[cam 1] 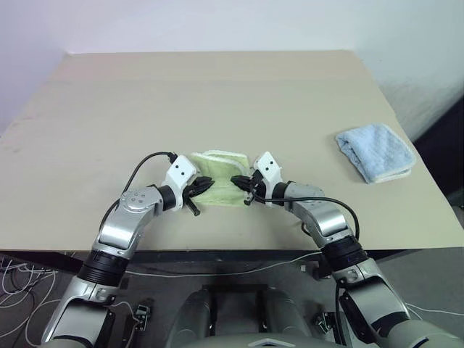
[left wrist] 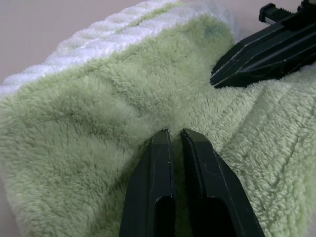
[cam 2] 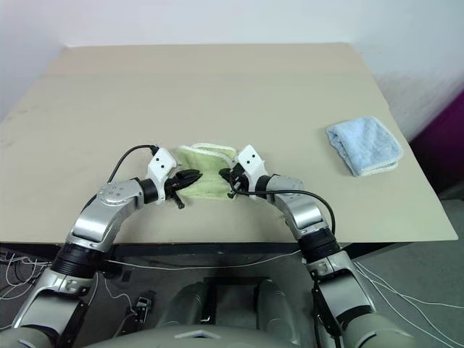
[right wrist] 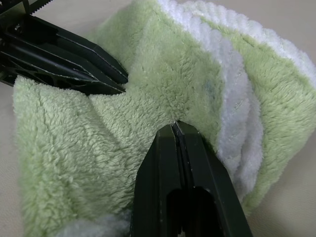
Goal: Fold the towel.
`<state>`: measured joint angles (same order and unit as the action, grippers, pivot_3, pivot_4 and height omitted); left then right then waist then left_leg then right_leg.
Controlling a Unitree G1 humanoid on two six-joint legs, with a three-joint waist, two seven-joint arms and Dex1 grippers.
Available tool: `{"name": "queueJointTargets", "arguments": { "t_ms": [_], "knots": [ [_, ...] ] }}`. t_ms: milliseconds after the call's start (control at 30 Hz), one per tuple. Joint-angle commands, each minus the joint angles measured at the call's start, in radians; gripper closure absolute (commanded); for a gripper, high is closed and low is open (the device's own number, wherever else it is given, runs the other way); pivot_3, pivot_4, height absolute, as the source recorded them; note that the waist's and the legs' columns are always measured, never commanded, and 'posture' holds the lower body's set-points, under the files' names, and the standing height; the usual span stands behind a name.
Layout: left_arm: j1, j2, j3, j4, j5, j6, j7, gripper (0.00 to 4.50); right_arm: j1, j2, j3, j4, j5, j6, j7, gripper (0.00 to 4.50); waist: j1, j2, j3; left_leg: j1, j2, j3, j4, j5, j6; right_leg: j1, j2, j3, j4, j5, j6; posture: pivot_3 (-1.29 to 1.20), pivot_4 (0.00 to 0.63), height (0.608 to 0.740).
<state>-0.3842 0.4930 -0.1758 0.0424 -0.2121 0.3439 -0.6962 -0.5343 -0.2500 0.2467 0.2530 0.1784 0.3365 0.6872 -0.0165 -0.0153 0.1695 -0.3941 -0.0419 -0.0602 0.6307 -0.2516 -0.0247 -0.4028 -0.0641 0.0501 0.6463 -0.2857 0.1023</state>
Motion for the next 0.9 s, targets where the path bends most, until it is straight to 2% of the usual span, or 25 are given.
{"name": "queueJointTargets", "arguments": {
  "t_ms": [33,133,200,367,467,633,800,833,900],
  "knots": [
    [0.038,0.008,-0.002,0.013,0.028,-0.01,-0.012,4.07,0.025,0.003,-0.001,0.0,-0.015,-0.009,0.005,4.5,-0.001,0.0,0.0,0.0,0.0,0.0,0.0,0.0,0.0,0.0,0.0,0.0,0.0,0.0,0.0,0.0,0.15,0.74],
    [0.04,-0.029,0.126,-0.048,-0.111,0.048,-0.001,4.07,0.039,0.002,-0.038,-0.073,0.021,-0.021,0.012,4.5,-0.001,0.0,0.0,0.0,0.0,0.0,0.0,0.0,0.0,0.0,0.0,0.0,0.0,0.0,0.0,0.0,0.15,0.74],
    [0.024,-0.046,0.251,-0.075,-0.235,0.147,0.033,4.07,0.049,-0.008,-0.054,-0.131,0.034,-0.029,0.02,4.5,0.0,0.0,0.0,-0.001,0.0,0.0,0.0,0.0,0.0,-0.001,0.0,0.0,0.001,0.0,0.0,0.0,0.15,0.74],
    [-0.005,-0.006,0.511,-0.019,-0.466,0.428,0.113,4.07,0.074,-0.039,-0.097,-0.251,0.053,-0.019,0.016,4.5,-0.003,0.0,0.0,-0.006,0.0,0.0,0.002,0.0,0.0,-0.006,0.0,0.0,0.003,0.0,0.0,0.0,0.15,0.74],
    [0.013,0.02,0.573,0.007,-0.544,0.554,0.113,3.53,0.09,-0.062,-0.109,-0.3,0.05,-0.014,0.012,4.5,-0.002,0.0,0.0,-0.006,0.0,0.0,0.002,0.0,0.0,-0.006,0.0,0.0,0.002,0.0,0.0,0.0,0.15,0.74],
    [0.02,-0.009,0.623,0.052,-0.644,0.703,0.137,1.84,0.118,-0.096,-0.124,-0.365,0.054,0.004,0.015,4.5,0.005,-0.001,0.0,-0.006,-0.001,-0.001,0.002,0.0,0.0,-0.006,0.0,-0.001,0.002,0.0,0.0,0.0,0.15,0.74],
    [0.009,-0.043,0.593,0.055,-0.698,0.799,0.136,0.24,0.132,-0.118,-0.143,-0.389,0.06,0.014,0.007,4.5,0.002,-0.001,0.0,-0.006,0.0,-0.001,0.002,0.0,-0.001,-0.006,-0.001,-0.001,0.002,0.0,0.0,0.0,0.15,0.74],
    [0.005,-0.055,0.583,0.054,-0.707,0.816,0.137,0.04,0.137,-0.12,-0.147,-0.392,0.06,0.015,0.004,4.5,0.002,-0.001,0.0,-0.006,0.0,-0.001,0.002,0.0,-0.001,-0.006,0.0,-0.001,0.002,0.0,0.0,0.0,0.15,0.74],
    [-0.003,-0.074,0.564,0.053,-0.714,0.84,0.139,0.04,0.145,-0.124,-0.151,-0.398,0.06,0.017,-0.001,4.5,0.004,-0.001,0.0,-0.006,0.0,-0.001,0.002,0.0,-0.001,-0.006,-0.001,-0.001,0.002,0.0,0.0,0.0,0.15,0.74]
  ]
}}
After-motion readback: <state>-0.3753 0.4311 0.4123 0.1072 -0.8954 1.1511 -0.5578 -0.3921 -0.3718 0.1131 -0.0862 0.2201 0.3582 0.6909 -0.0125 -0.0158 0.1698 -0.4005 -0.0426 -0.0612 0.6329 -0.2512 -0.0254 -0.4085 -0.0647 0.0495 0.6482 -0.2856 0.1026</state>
